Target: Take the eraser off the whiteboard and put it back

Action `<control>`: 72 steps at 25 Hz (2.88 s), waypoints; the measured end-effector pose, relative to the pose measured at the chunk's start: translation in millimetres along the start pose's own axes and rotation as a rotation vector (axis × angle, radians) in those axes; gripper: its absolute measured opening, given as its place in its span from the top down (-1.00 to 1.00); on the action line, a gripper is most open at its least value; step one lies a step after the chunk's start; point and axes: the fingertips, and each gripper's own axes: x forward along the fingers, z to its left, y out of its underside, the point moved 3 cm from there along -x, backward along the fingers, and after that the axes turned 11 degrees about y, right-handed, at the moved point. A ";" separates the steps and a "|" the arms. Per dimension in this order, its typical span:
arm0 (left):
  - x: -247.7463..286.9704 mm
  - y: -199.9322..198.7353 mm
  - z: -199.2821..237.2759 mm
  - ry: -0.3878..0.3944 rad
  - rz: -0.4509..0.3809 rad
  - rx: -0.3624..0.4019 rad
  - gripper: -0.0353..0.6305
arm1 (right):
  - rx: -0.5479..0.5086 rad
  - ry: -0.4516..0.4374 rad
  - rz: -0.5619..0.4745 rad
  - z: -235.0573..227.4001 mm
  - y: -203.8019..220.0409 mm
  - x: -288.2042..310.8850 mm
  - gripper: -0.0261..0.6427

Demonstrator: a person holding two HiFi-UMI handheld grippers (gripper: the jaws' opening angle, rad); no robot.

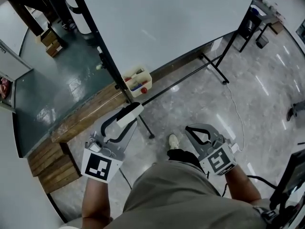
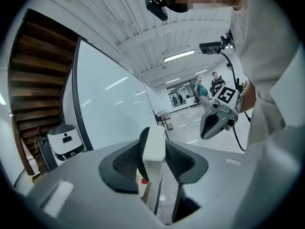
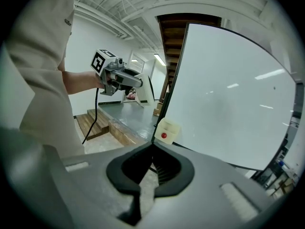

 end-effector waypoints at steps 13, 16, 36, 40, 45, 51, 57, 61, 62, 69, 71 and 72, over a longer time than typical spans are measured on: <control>84.7 30.4 56.6 0.015 0.049 -0.003 0.39 | 0.046 0.038 0.045 -70.1 36.7 14.5 0.91; 102.6 39.4 66.5 0.016 0.066 -0.010 0.39 | 0.064 0.039 0.052 -81.5 41.9 17.1 0.91; 184.8 102.7 107.5 0.022 0.187 -0.046 0.40 | 0.083 0.031 0.079 -156.5 75.1 36.7 0.91; 193.8 110.6 110.7 0.016 0.216 -0.055 0.40 | 0.081 0.013 0.080 -169.2 80.1 43.1 0.91; 203.0 124.2 112.4 0.012 0.252 -0.069 0.40 | 0.082 -0.013 0.074 -181.0 85.2 56.4 0.91; 214.0 144.0 107.6 0.024 0.315 -0.064 0.40 | 0.083 -0.041 0.069 -190.0 90.2 70.9 0.91; 219.6 152.8 104.7 0.025 0.362 -0.054 0.40 | 0.073 -0.067 0.063 -195.8 96.1 81.8 0.91; 221.2 159.4 102.3 0.015 0.440 -0.041 0.40 | 0.079 -0.083 0.054 -197.8 93.7 88.7 0.91; 222.2 160.1 101.8 0.014 0.450 -0.039 0.40 | 0.078 -0.088 0.052 -198.1 93.4 90.1 0.91; 225.0 157.9 101.5 0.003 0.494 -0.038 0.40 | 0.077 -0.116 0.041 -205.1 96.6 99.4 0.91; 226.3 158.3 101.7 0.001 0.507 -0.039 0.40 | 0.084 -0.127 0.040 -204.1 97.2 102.8 0.91; 226.7 158.9 101.8 0.001 0.512 -0.039 0.40 | 0.089 -0.132 0.038 -203.3 97.2 104.6 0.91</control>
